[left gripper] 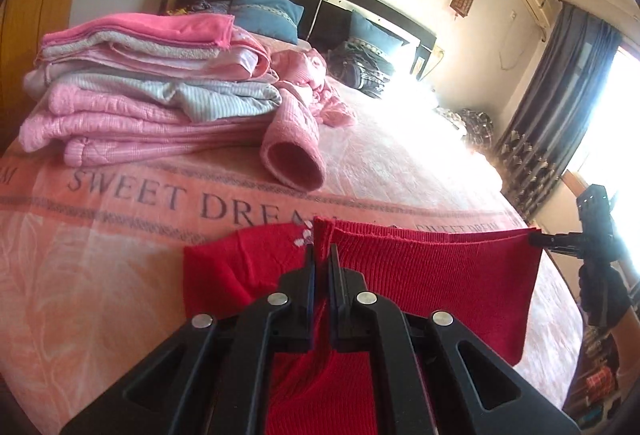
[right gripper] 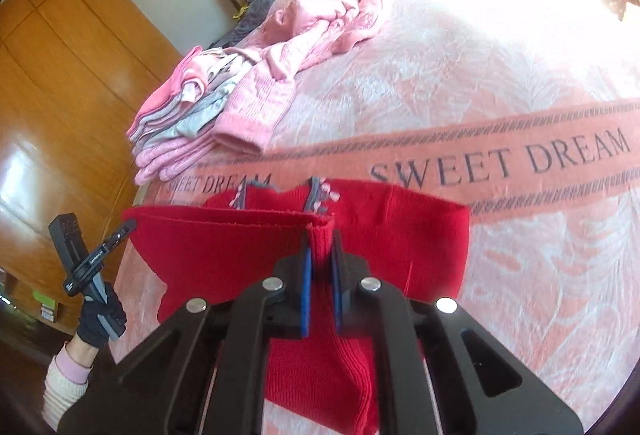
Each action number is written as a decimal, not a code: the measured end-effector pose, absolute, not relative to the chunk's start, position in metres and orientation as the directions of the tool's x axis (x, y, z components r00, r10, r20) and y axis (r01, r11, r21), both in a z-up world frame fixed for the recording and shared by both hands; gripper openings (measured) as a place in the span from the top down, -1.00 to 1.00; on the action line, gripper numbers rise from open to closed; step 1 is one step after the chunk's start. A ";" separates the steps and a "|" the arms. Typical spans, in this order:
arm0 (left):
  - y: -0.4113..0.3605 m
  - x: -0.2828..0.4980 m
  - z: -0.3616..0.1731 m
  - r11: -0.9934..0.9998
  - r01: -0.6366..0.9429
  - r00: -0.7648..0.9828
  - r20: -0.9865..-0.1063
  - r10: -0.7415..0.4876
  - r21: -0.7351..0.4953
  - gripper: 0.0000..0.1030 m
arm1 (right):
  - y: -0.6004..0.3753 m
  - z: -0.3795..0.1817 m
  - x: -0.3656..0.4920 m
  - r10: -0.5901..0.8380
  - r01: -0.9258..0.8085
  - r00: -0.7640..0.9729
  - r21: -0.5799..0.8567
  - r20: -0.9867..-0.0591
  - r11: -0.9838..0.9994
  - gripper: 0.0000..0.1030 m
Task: Fold small clothes
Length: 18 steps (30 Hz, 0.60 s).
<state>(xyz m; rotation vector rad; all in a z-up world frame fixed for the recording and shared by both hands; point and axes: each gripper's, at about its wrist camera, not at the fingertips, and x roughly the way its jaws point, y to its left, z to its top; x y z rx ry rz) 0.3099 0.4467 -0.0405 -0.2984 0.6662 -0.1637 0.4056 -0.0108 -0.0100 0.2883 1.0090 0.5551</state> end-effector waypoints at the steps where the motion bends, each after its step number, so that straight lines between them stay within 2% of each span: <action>1: 0.445 0.324 -0.046 0.949 0.042 0.770 -0.595 -0.230 -0.312 0.91 | -0.009 -0.013 0.418 0.555 -0.284 0.417 0.477 -0.720 0.832 0.88; 5: 0.438 0.373 -0.081 0.972 0.006 0.729 -0.664 -0.165 -0.235 0.91 | 0.013 -0.046 0.464 0.470 -0.226 0.420 0.413 -0.776 0.882 0.88; 11: 0.444 0.405 -0.137 0.971 -0.066 0.633 -0.762 -0.139 -0.231 0.87 | 0.027 -0.124 0.490 0.365 -0.127 0.367 0.342 -0.856 0.931 0.87; 14: 0.457 0.397 -0.146 0.959 -0.103 0.611 -0.778 -0.147 -0.262 0.79 | 0.025 -0.139 0.486 0.326 -0.105 0.354 0.309 -0.877 0.945 0.63; 16: 0.472 0.386 -0.138 0.946 -0.122 0.618 -0.769 -0.165 -0.301 0.56 | 0.019 -0.130 0.478 0.337 -0.115 0.359 0.317 -0.870 0.941 0.57; 17: 0.479 0.379 -0.133 0.937 -0.132 0.616 -0.767 -0.178 -0.323 0.35 | 0.014 -0.121 0.472 0.342 -0.121 0.364 0.320 -0.866 0.940 0.50; 18: 0.485 0.368 -0.127 0.929 -0.139 0.616 -0.764 -0.191 -0.344 0.31 | 0.011 -0.112 0.465 0.360 -0.133 0.358 0.335 -0.861 0.933 0.45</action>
